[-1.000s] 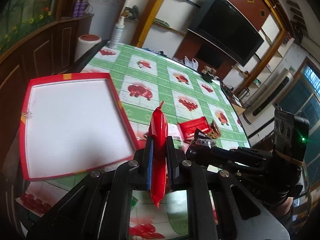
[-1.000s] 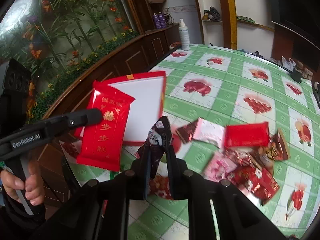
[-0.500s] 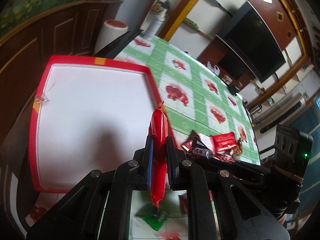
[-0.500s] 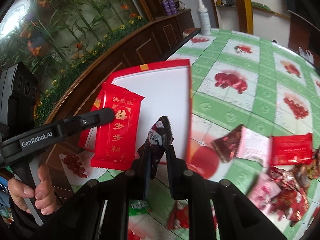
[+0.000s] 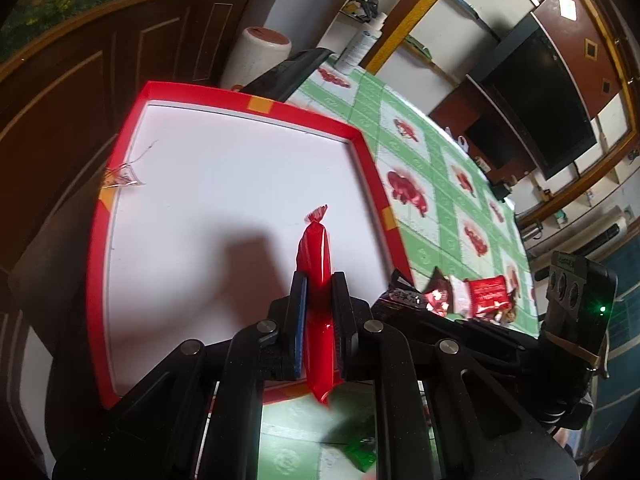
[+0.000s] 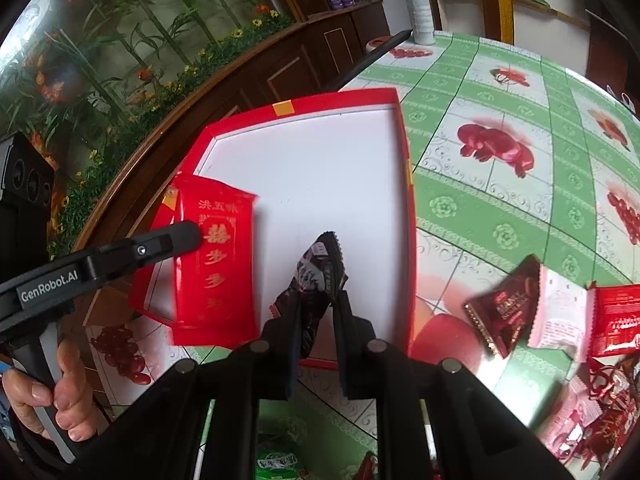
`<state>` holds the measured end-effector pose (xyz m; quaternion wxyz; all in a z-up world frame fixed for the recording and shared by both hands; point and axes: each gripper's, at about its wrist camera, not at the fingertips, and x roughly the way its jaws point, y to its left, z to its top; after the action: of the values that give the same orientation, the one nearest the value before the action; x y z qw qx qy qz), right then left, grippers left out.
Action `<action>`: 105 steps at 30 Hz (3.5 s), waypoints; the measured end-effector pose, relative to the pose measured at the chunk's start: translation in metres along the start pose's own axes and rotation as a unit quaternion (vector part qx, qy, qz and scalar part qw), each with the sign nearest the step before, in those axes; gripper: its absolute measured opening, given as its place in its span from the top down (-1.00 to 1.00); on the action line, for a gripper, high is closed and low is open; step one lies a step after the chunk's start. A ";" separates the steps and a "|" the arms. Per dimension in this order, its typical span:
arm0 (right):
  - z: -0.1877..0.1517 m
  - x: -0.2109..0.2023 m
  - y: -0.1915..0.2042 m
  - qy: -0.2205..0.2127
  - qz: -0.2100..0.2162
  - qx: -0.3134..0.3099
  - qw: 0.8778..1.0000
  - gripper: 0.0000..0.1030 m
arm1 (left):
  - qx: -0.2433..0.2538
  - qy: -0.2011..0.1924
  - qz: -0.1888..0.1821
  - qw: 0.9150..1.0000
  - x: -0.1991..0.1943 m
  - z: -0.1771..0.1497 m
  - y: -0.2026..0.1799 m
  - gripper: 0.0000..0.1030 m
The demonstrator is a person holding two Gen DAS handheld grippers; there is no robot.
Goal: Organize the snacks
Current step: 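Open the left tool over the tray while the right releases the dark packet there, then withdraw both tools from the tray toward the remaining snack pile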
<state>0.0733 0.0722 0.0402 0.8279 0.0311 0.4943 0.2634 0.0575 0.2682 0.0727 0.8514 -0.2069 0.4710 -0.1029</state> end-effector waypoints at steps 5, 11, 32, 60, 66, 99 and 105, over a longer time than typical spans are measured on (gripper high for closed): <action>-0.001 0.011 0.001 0.007 -0.001 -0.007 1.000 0.66 | -0.007 0.002 0.001 1.000 0.003 0.000 0.007 0.79; -0.004 0.021 -0.001 0.012 -0.008 -0.005 1.000 0.60 | -0.019 -0.001 0.000 1.000 0.003 -0.001 0.012 0.79; -0.021 -0.024 0.006 -0.046 -0.007 -0.015 0.999 -0.32 | -0.021 -0.008 0.026 0.999 -0.007 -0.012 0.008 0.13; -0.063 -0.103 -0.033 -0.096 -0.021 0.052 0.994 -0.67 | 0.048 0.002 -0.037 0.998 -0.033 -0.060 -0.065 -0.15; -0.077 -0.119 -0.048 -0.102 -0.037 0.067 0.992 -0.67 | 0.066 0.029 -0.050 0.996 -0.023 -0.069 -0.083 -0.15; -0.162 -0.186 -0.166 -0.110 -0.123 0.220 0.961 -0.69 | 0.251 0.149 -0.054 0.955 0.035 -0.126 -0.167 -0.15; -0.150 -0.183 -0.177 -0.089 -0.126 0.192 0.969 -0.69 | 0.293 0.167 -0.045 0.940 0.051 -0.128 -0.183 -0.15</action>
<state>-0.0483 -0.1968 0.0549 0.8735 0.1498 0.4601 0.0532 -0.0194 0.0533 0.0561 0.7776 0.0512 0.5459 -0.3076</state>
